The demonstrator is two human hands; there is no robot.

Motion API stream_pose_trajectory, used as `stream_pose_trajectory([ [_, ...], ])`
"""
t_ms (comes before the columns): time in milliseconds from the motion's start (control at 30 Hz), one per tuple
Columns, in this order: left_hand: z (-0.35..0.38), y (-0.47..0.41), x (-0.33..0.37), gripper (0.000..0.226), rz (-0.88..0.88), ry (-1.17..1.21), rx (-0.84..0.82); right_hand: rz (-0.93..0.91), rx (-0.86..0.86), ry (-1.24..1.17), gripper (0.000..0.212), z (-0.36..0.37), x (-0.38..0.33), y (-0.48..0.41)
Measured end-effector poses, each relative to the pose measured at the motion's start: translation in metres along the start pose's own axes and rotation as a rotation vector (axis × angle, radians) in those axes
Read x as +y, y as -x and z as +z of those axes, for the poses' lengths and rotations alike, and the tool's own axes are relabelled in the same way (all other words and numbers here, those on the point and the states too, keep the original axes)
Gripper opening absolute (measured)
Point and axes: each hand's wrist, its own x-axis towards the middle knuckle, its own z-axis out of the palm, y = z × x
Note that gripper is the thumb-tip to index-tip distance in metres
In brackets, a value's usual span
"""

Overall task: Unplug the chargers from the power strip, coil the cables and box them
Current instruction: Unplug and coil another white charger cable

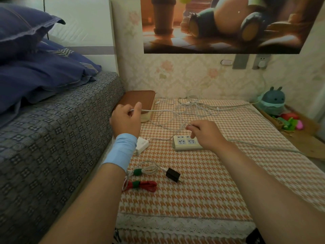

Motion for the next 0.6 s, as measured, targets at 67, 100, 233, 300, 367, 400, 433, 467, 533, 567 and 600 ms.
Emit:
stream_pose_trajectory([
  [67, 0.003, -0.001, -0.005, 0.036, -0.015, -0.314, -0.036, -0.058, -0.027, -0.013, 0.033, 0.003, -0.007, 0.002],
  [100, 0.004, 0.0, -0.006, 0.025, -0.012, -0.465, -0.083, -0.087, -0.034, 0.024, 0.032, 0.005, -0.011, 0.004],
  [233, 0.016, 0.016, -0.004, 0.041, 0.304, -0.514, -0.305, -0.246, 0.002, 0.192, 0.03, 0.01, -0.036, 0.009],
  [300, 0.021, 0.028, 0.013, 0.048, 0.29, -0.121, -0.555, -0.325, -0.005, 0.181, 0.027, 0.015, -0.049, 0.012],
  [367, 0.023, 0.037, 0.03, 0.047, 0.105, 0.139, -0.799, -0.35, 0.001, 0.136, 0.024, 0.02, -0.055, 0.015],
  [400, 0.023, 0.04, 0.035, 0.043, 0.062, 0.16, -0.84, -0.339, 0.007, 0.123, 0.021, 0.021, -0.056, 0.017],
  [433, 0.024, 0.04, 0.036, 0.036, 0.068, 0.104, -0.859, -0.327, 0.015, 0.11, 0.02, 0.021, -0.056, 0.018],
  [467, 0.022, 0.04, 0.036, 0.03, 0.097, 0.01, -0.876, -0.311, 0.017, 0.11, 0.023, 0.019, -0.055, 0.019],
  [533, 0.018, 0.038, 0.034, 0.03, 0.125, -0.169, -0.93, -0.274, -0.014, 0.176, 0.033, 0.014, -0.055, 0.022],
  [567, 0.016, 0.035, 0.034, 0.037, 0.132, -0.241, -0.951, -0.247, -0.035, 0.239, 0.034, 0.011, -0.053, 0.023],
  [600, 0.015, 0.033, 0.032, 0.048, 0.145, -0.314, -0.948, -0.217, -0.056, 0.31, 0.033, 0.009, -0.049, 0.022],
])
